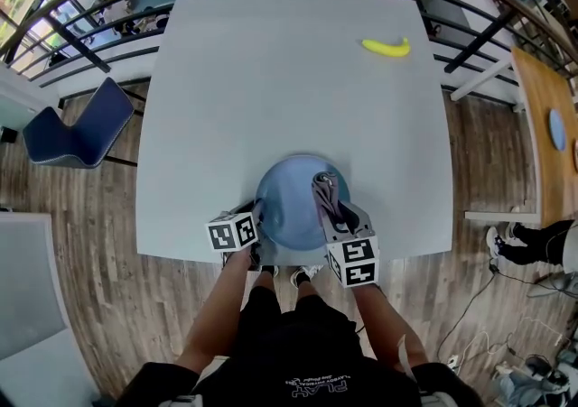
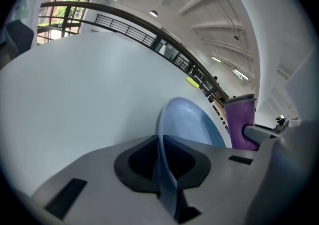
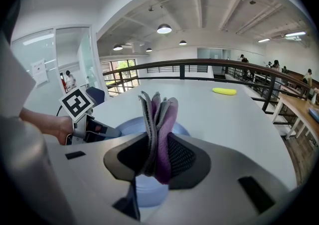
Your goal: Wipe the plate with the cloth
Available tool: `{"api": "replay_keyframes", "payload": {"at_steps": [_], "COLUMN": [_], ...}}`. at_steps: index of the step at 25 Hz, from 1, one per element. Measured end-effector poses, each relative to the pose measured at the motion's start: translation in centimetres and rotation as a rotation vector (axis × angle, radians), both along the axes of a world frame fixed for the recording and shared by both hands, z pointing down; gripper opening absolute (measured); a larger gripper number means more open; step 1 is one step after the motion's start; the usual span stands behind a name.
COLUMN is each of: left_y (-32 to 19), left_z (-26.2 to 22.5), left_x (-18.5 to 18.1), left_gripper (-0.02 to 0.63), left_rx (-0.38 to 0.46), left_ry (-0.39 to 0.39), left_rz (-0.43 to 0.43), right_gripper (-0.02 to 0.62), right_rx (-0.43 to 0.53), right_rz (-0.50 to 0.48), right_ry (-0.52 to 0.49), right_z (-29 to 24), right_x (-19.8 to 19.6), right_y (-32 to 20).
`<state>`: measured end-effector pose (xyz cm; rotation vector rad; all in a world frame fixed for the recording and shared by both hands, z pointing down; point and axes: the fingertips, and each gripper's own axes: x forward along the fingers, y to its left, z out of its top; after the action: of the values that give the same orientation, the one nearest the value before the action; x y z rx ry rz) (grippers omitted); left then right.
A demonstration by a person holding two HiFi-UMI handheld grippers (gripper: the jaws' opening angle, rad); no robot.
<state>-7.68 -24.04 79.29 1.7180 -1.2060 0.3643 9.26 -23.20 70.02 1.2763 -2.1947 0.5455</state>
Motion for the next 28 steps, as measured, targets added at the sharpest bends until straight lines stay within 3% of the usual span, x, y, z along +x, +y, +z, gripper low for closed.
{"api": "replay_keyframes", "payload": {"at_steps": [6, 16, 28], "left_y": [0.7, 1.5, 0.5], "left_z": [-0.4, -4.4, -15.5], "left_x": [-0.3, -2.6, -2.1], "left_gripper": [0.087, 0.091, 0.012], "left_rx": [0.022, 0.089, 0.311], "left_ry": [-0.069, -0.09, -0.049], "left_rz": [0.015, 0.018, 0.059], "right_gripper": [0.117, 0.117, 0.117], "right_rx": [0.01, 0.048, 0.11], "right_rz": [-0.008, -0.045, -0.067], "right_ry": [0.0, -0.013, -0.129], "right_z": [-0.4, -2.3, -9.0], "right_x": [0.0, -2.4, -6.4], "right_y": [0.0, -0.2, -0.9]}}
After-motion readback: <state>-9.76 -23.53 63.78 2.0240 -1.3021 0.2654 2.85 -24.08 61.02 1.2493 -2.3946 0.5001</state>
